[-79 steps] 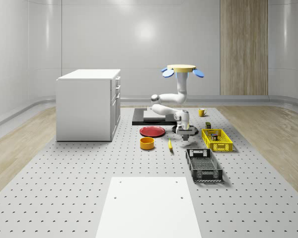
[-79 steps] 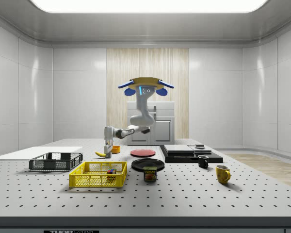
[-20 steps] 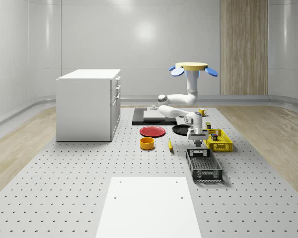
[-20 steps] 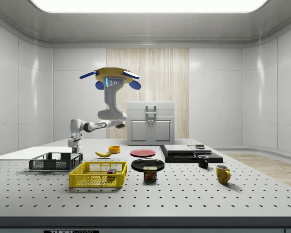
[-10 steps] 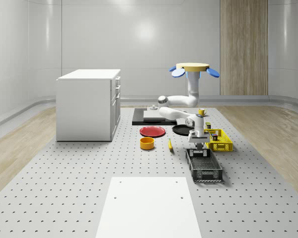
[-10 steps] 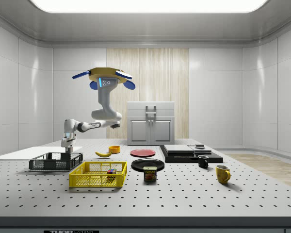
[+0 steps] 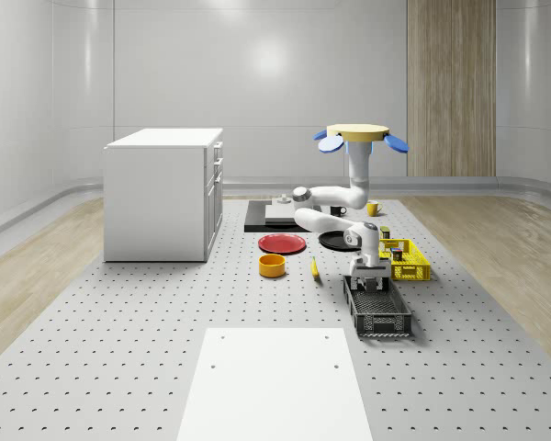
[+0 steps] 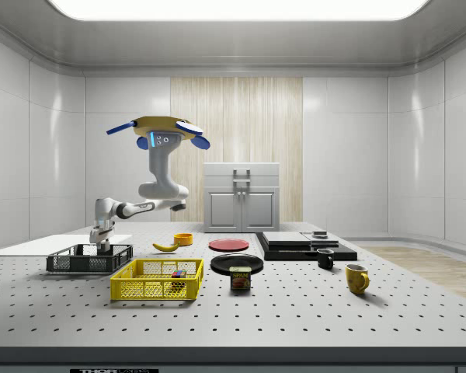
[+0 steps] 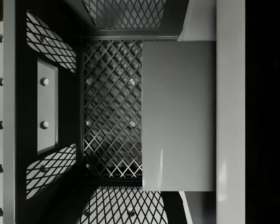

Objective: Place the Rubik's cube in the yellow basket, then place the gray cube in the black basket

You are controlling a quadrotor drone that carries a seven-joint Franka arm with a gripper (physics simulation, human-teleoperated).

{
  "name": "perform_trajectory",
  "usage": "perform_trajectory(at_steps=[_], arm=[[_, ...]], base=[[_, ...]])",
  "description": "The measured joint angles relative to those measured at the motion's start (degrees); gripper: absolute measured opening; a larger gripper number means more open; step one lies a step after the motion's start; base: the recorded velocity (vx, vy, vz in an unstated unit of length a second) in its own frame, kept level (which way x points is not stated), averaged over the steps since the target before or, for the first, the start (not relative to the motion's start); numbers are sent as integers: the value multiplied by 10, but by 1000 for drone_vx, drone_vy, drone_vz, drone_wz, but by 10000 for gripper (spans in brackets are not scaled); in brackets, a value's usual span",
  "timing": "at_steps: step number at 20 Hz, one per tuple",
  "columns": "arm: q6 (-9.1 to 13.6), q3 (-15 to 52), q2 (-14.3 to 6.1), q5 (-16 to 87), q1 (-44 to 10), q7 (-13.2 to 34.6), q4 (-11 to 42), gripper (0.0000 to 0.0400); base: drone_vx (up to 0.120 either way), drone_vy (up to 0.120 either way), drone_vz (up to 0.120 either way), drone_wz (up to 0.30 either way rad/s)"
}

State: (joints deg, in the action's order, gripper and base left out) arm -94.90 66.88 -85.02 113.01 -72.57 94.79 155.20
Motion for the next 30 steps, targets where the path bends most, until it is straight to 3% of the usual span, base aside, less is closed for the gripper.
perform_trajectory(at_steps=[16, 18, 21, 30], arm=[[-34, -74, 15, 70, -17, -3, -40, 250], [-34, -77, 17, 73, -17, -4, -41, 309], [-30, -72, 18, 70, -14, -4, -38, 357], [-8, -38, 15, 40, -3, -5, -17, 395]], base=[[0, 0, 0, 0], [0, 0, 0, 0], [0, 0, 0, 0], [0, 0, 0, 0]])
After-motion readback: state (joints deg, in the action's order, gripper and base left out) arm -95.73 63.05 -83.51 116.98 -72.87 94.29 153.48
